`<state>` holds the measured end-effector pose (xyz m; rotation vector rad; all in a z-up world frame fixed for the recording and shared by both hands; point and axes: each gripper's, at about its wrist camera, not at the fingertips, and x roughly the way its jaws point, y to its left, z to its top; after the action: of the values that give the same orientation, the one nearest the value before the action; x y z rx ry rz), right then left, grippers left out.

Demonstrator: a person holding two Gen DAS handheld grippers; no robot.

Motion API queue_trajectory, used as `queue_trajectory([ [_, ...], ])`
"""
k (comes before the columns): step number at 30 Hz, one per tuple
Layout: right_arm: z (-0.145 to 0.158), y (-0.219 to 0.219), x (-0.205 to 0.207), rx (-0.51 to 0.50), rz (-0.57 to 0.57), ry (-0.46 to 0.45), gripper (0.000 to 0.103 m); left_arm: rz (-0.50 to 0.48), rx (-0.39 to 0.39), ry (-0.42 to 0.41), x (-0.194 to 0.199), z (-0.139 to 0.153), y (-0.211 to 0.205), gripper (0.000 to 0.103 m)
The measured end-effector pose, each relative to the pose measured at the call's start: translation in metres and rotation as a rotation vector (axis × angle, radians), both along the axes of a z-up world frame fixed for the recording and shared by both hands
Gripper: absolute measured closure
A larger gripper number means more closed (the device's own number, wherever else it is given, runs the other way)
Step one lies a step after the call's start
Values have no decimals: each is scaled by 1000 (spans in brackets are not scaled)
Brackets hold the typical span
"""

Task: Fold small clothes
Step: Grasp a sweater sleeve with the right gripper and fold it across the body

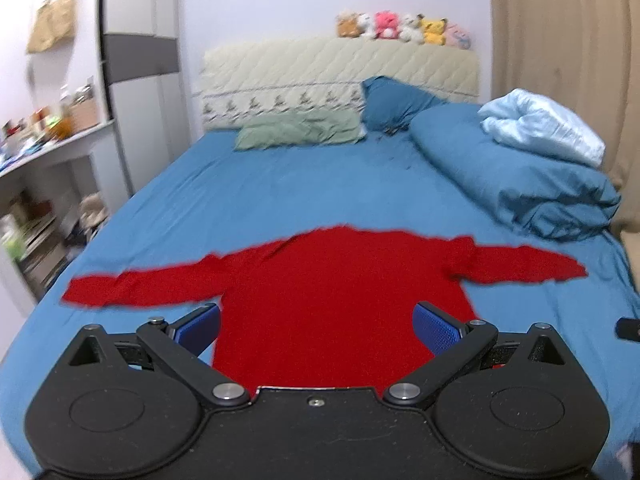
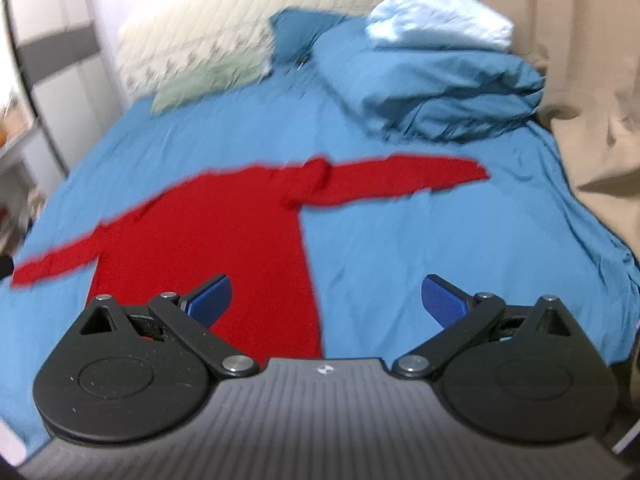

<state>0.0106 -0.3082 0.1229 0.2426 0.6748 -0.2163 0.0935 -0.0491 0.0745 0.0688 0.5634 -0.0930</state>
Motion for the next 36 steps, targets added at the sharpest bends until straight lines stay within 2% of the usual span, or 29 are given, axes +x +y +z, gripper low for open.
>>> queue_trajectory([
  [4, -3, -60, 45, 22, -92, -37, 0, -52, -3, 4, 68, -6, -33, 0],
  [8, -32, -116, 95, 54, -169, -77, 0, -76, -41, 58, 142, -29, -72, 0],
  [11, -69, -150, 134, 74, -217, -92, 0, -99, -28, 104, 199, -58, -106, 0],
  [14, -111, -181, 170, 115, -259, -87, 0, -116, -9, 165, 251, -98, -135, 0],
  [18, -161, -211, 213, 106, -297, -86, 0, -134, -21, 243, 306, -152, -165, 0],
  [21, -198, -229, 243, 117, -312, -85, 0, -139, 16, 289, 338, -184, -184, 0],
  [25, -238, -252, 271, 195, -380, -77, 16, -154, 37, 327, 369, -218, -203, 0],
  [27, -249, -259, 279, 230, -410, -105, 20, -174, 44, 336, 378, -228, -210, 0],
  [30, -253, -262, 287, 227, -440, -133, 32, -175, 63, 387, 394, -243, -220, 0],
  [33, -253, -269, 298, 232, -492, -117, 55, -158, 84, 392, 399, -244, -226, 0],
  [35, -251, -276, 302, 246, -535, -100, 75, -152, 92, 417, 402, -244, -228, 0],
  [36, -249, -279, 304, 262, -554, -93, 77, -151, 83, 434, 403, -244, -226, 0],
])
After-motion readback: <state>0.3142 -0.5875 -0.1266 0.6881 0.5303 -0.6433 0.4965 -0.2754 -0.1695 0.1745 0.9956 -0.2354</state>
